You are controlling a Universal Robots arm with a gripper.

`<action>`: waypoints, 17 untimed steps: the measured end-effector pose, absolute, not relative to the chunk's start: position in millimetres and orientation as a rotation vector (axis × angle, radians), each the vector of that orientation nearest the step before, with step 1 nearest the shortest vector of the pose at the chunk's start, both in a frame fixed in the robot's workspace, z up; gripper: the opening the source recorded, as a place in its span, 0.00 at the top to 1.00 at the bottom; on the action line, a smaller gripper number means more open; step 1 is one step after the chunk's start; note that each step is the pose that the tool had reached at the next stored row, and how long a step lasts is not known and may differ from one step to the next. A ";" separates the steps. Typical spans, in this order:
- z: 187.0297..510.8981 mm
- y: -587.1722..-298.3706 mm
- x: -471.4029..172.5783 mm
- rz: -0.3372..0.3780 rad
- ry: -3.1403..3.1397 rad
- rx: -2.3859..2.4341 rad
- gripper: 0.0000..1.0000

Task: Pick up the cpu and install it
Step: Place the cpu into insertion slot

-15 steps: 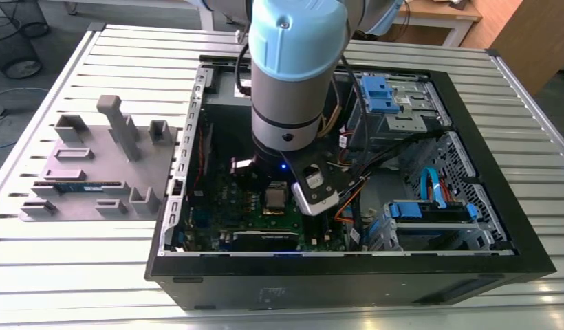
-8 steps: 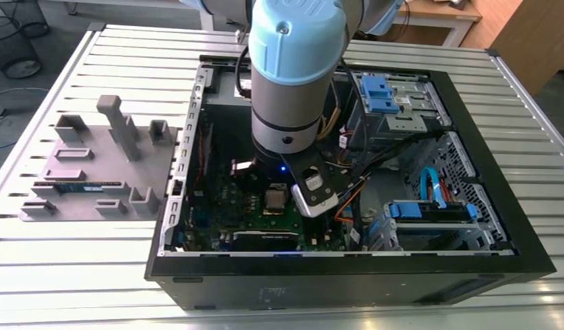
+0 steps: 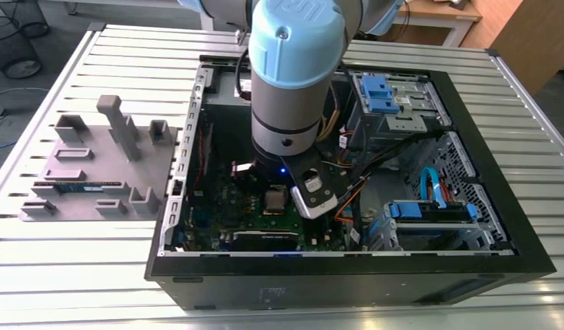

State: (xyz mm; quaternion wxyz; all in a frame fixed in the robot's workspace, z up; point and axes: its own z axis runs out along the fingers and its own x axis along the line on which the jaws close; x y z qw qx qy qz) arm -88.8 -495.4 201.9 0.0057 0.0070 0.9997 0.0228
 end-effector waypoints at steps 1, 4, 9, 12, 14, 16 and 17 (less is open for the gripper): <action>201.7 -495.4 -88.9 0.071 3.130 0.022 0.53; 200.7 -495.4 -88.8 0.071 3.129 0.022 0.53; 197.1 -495.3 -88.9 0.068 3.130 0.022 0.53; 196.0 -495.3 -89.0 0.067 3.130 0.022 0.53; 195.1 -495.2 -89.1 0.067 3.130 0.022 0.53; 194.9 -495.2 -89.1 0.066 3.130 0.022 0.53; 194.7 -495.2 -89.1 0.067 3.130 0.022 0.53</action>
